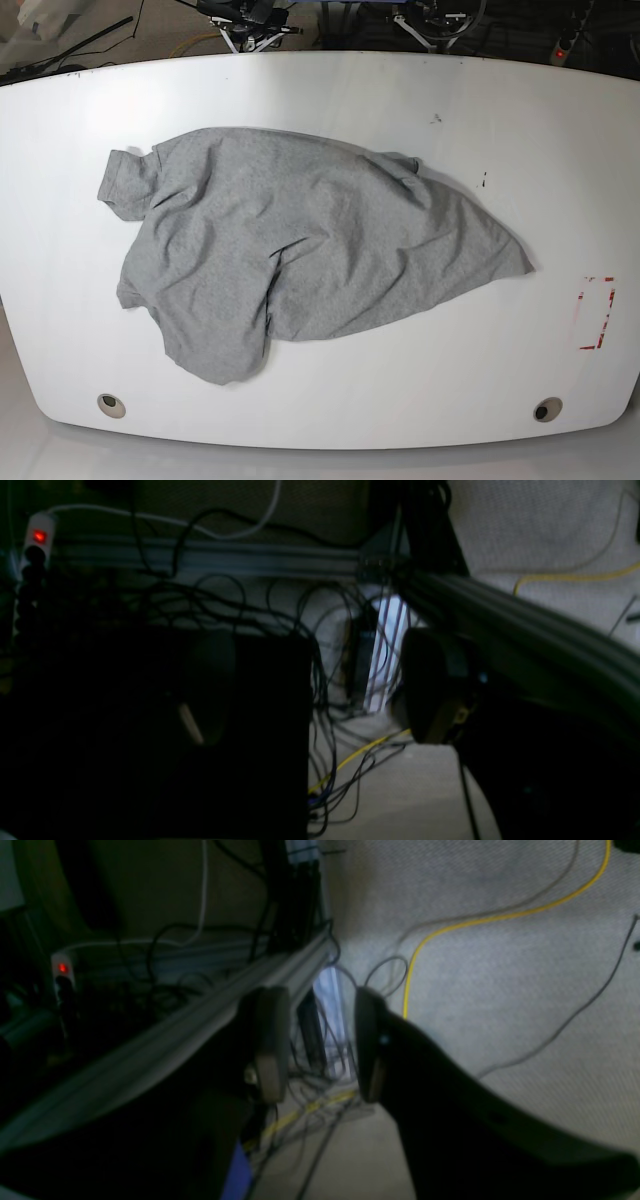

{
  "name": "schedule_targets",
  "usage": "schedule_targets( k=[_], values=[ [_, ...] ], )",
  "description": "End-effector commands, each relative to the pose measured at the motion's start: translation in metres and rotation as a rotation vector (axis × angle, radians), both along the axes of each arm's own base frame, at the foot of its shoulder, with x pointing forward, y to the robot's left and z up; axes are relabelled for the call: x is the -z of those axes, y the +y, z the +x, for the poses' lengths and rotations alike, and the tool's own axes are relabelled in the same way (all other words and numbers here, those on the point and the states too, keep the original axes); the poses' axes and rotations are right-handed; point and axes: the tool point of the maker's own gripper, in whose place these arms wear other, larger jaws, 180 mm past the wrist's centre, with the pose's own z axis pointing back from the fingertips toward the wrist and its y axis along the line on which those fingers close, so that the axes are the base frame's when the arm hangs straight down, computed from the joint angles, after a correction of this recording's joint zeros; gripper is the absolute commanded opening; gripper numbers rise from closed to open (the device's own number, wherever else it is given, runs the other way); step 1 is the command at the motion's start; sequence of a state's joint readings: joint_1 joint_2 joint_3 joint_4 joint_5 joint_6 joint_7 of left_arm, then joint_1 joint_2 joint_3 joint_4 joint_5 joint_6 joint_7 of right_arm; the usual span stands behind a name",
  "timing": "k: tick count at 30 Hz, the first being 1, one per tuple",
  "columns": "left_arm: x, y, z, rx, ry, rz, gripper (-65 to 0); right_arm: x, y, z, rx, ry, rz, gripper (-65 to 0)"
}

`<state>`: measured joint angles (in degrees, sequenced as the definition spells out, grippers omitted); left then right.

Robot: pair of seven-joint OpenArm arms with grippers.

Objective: Fold the T-shirt properly

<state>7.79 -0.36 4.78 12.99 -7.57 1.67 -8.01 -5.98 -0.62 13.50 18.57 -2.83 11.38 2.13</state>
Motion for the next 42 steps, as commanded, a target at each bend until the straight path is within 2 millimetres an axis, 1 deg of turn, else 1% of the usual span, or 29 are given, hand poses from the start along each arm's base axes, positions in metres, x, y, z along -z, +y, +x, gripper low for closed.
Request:
schedule_targets(
  k=[1, 8, 17, 19, 24, 29, 33, 38, 42],
  values=[
    [0.0, 0.003, 0.0, 0.003, -0.005, 0.007, -16.7, 0.0, -0.002, -0.001, 0.0, -0.005, -0.001, -44.4],
    [0.0, 0.003, -0.001, -0.001, -0.003, 0.007, -16.7, 0.0, -0.002, -0.001, 0.0, -0.005, -0.001, -44.4],
    [-0.001, 0.004, -0.007, -0.008, 0.0, 0.008, -16.7, 0.0, -0.001, 0.0, -0.003, -0.006, -0.002, -44.5],
    [-0.002, 0.005, -0.001, -0.008, -0.034, 0.011, -16.7, 0.0, -0.001, 0.0, -0.003, -0.006, -0.002, -44.5],
    [-0.005, 0.006, -0.005, -0.002, -0.084, 0.019, -16.7, 0.0, -0.001, 0.0, -0.003, -0.006, -0.002, -44.4],
    [-0.001, 0.005, -0.017, -0.004, -0.009, 0.012, -16.7, 0.0, -0.001, 0.0, -0.003, -0.006, -0.002, -44.4],
    [0.0, 0.003, -0.025, -0.008, 0.039, 0.006, -16.7, 0.0, -0.002, -0.008, -0.002, 0.005, -0.005, -44.4],
    [0.001, 0.003, -0.027, -0.009, 0.05, 0.005, -16.7, 0.001, -0.003, -0.011, -0.002, 0.01, -0.008, -44.5],
    [0.001, 0.003, -0.035, -0.009, 0.062, 0.005, -16.7, 0.001, -0.003, -0.026, -0.001, 0.034, -0.009, -44.5]
  ],
)
